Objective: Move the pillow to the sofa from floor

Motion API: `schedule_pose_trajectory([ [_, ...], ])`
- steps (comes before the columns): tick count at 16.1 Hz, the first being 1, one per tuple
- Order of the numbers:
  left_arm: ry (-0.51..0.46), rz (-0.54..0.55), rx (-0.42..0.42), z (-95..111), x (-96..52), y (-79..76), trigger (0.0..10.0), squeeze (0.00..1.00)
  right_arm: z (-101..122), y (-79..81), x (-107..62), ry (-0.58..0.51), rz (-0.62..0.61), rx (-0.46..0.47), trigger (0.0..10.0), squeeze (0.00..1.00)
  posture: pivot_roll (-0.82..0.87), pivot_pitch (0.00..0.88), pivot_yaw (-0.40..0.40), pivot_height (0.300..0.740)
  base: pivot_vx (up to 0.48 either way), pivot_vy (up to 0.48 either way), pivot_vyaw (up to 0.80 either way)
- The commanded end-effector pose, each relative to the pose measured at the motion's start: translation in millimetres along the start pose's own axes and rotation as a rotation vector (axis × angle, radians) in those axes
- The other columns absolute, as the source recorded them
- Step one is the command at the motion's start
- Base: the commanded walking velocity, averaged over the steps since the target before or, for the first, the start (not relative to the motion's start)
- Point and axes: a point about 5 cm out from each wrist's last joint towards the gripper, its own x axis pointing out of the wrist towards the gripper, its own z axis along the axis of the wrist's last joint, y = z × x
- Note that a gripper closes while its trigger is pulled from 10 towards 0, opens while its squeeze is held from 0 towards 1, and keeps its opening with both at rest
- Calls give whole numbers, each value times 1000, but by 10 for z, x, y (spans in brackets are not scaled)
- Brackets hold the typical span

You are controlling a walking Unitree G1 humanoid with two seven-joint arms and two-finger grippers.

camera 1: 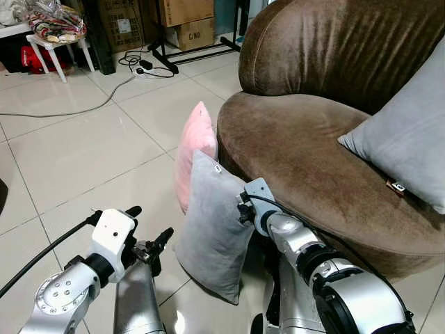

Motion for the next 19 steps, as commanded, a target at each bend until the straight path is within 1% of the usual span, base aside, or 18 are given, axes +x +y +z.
schedule_pose_trajectory([
  [1,6,6,1,-9,12,8,10000,0,-27,36,4,14,19,-24,0,0,29,0,-35,421,0,0,0],
  [5,2,35,1,-15,7,37,10000,0,-66,90,5,18,41,-51,0,0,51,0,-49,421,0,0,0],
  [8,-2,50,7,-17,25,64,10000,0,-58,68,-2,-3,42,-26,0,0,54,0,-52,421,0,0,0],
  [9,-10,62,13,-12,40,80,10000,0,-11,48,-6,-44,53,16,0,0,56,0,-54,421,0,0,0],
  [10,-15,71,19,-6,45,89,10000,0,20,29,-11,-71,59,38,0,0,56,0,-54,421,0,0,0],
  [11,-22,89,26,4,51,106,10000,0,89,-26,-28,-130,69,87,0,0,54,0,-55,421,0,0,0],
  [12,-31,127,36,20,55,139,10000,0,181,-107,-66,-217,98,148,0,0,49,0,-52,421,0,0,0],
  [14,-43,164,39,43,61,167,10000,0,254,-193,-128,-299,136,190,0,0,42,0,-48,421,0,0,0],
  [16,-51,202,59,72,72,184,10000,0,326,-261,-274,-408,193,236,0,0,25,0,-40,421,0,0,0],
  [17,-74,255,73,128,70,208,10000,0,451,-295,-550,-547,244,305,0,0,5,0,-32,421,0,0,0],
  [18,-98,305,73,178,54,233,10000,0,554,-314,-788,-640,251,348,0,0,1,0,-32,421,0,0,0],
  [19,-107,321,71,194,47,241,10000,0,584,-326,-858,-666,242,357,0,0,1,0,-32,421,0,0,0],
])
